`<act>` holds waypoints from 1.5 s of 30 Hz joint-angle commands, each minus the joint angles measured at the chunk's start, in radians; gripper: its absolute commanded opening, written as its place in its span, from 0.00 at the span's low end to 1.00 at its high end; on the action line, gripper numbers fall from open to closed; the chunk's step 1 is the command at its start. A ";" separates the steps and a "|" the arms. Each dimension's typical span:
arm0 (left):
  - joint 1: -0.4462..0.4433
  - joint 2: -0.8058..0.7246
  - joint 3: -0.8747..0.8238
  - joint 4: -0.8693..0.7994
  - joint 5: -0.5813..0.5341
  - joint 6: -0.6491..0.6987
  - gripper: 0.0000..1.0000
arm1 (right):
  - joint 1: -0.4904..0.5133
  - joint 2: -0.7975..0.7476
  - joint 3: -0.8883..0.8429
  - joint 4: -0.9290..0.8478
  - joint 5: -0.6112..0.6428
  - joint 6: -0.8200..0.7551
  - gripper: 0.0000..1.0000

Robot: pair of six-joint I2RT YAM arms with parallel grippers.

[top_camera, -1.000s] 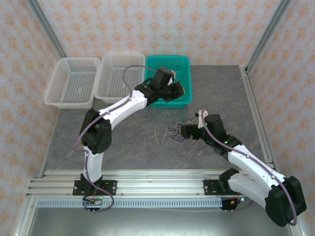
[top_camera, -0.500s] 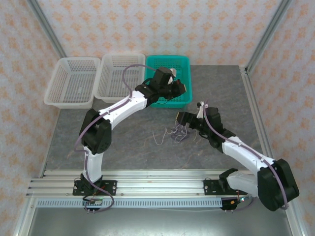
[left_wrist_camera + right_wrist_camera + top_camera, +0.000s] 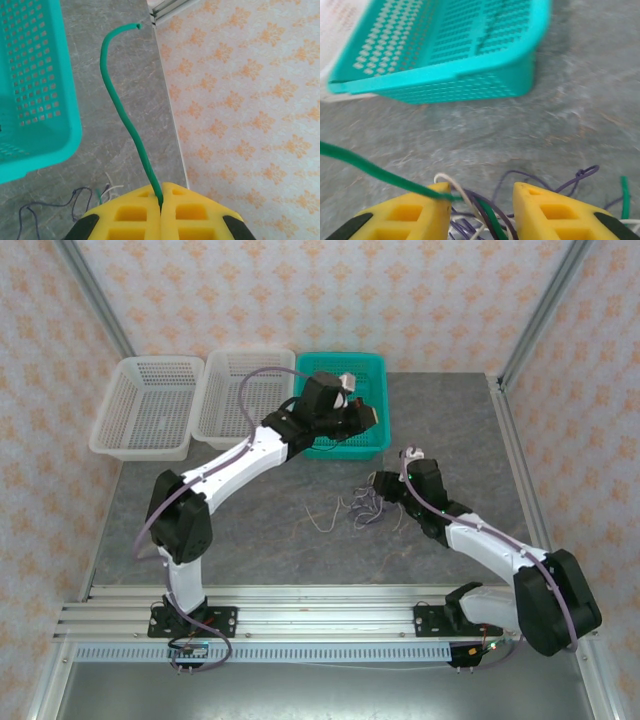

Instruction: Untangle the cables

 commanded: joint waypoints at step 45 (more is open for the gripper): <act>0.044 -0.178 -0.046 -0.016 -0.048 0.044 0.00 | 0.028 0.094 0.052 0.323 -0.241 -0.371 0.52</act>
